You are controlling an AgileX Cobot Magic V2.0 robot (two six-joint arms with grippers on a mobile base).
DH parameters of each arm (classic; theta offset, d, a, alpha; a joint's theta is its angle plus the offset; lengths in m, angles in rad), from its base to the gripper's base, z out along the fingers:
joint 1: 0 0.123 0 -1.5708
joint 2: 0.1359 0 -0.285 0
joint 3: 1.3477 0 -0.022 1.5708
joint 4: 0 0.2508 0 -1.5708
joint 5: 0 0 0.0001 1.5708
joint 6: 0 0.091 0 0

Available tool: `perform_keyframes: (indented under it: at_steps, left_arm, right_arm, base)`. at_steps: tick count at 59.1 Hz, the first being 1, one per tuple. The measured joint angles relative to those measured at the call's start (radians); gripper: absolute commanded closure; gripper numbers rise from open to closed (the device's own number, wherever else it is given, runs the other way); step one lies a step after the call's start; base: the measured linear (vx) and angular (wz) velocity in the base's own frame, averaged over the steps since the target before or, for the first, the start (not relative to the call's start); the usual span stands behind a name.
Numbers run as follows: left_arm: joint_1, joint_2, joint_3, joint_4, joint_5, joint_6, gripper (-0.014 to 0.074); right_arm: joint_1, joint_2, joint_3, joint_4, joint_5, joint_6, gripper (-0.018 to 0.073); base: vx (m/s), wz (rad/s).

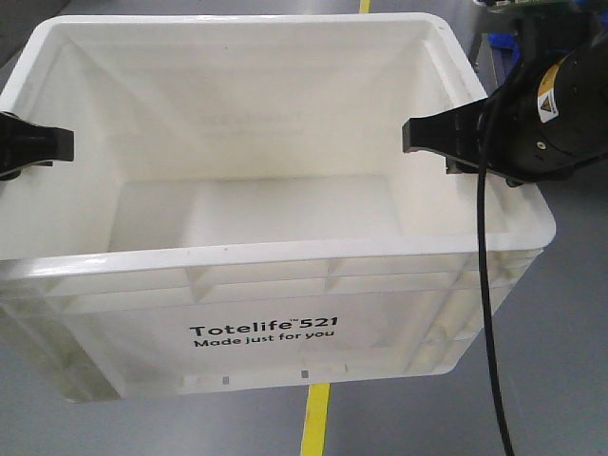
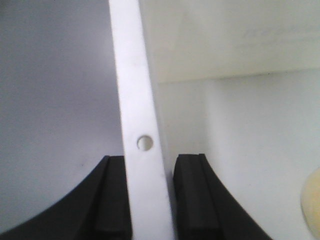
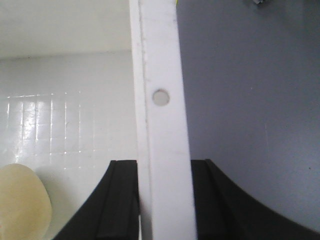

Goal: Place moving items into box and shelve

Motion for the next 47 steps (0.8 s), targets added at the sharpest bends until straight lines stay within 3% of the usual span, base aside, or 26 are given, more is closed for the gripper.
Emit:
perform_keyframes:
  at_steps: [47]
  left_arm:
    - [0.000, 0.000, 0.000, 0.000, 0.000, 0.000, 0.0428]
  right_arm:
    - [0.000, 0.000, 0.000, 0.000, -0.001, 0.000, 0.0449]
  base:
    - [0.40, -0.05]
